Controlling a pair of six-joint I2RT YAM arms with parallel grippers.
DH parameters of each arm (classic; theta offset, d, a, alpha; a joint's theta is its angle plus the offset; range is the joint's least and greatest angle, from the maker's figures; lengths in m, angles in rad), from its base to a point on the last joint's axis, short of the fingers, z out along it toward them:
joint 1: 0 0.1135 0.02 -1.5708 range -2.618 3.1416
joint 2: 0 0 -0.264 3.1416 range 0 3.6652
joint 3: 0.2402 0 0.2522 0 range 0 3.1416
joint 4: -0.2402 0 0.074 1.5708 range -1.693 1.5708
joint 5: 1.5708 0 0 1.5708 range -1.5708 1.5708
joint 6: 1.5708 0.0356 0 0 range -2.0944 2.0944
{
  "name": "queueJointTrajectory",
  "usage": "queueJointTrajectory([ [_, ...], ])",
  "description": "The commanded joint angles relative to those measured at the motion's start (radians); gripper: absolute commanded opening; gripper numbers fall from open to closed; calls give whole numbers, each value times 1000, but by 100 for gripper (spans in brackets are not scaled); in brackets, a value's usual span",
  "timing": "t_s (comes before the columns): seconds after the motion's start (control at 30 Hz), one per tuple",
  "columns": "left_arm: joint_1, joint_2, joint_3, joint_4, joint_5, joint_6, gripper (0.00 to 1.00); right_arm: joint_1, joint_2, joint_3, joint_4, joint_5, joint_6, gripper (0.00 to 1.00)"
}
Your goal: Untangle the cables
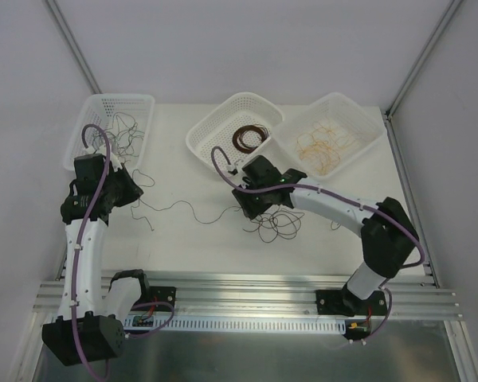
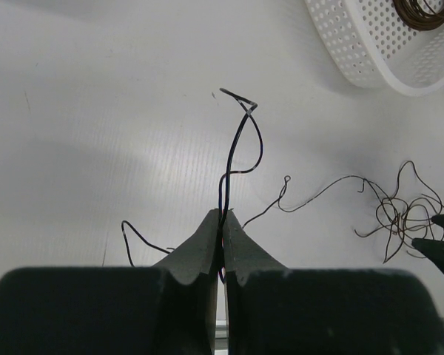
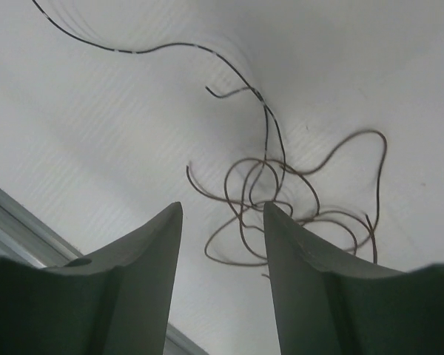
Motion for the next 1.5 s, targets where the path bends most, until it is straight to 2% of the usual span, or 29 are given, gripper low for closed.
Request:
queueJointTrajectory([
  [0.0,-8,-18,-13,23,32,-20,0,37,85,76,78,3,-76,51],
  [0.17,-6,-19,-17,23,36,-26,0,80,203,142,106,30,-130,49],
  [0.43,-8,-31,-19,22,36,-33,0,106,343,234,111,161,-173,45],
  [0.7,-6,-44,-23,17,30,-33,0,107,393,265,106,192,-186,42],
  [0.83,-8,-45,-22,17,32,-35,0,106,406,267,109,203,-182,34],
  [1.0,-8,-47,-16,14,21,-29,0,107,387,261,105,212,-171,19],
  [1.13,-6,-51,-13,5,-22,-12,0,104,309,219,114,209,-159,1],
  [1.3,-8,-64,-2,-9,-82,0,0,57,206,175,109,197,-108,1],
  [1.47,-6,-73,12,-29,-146,5,0,-104,64,100,115,106,4,1],
])
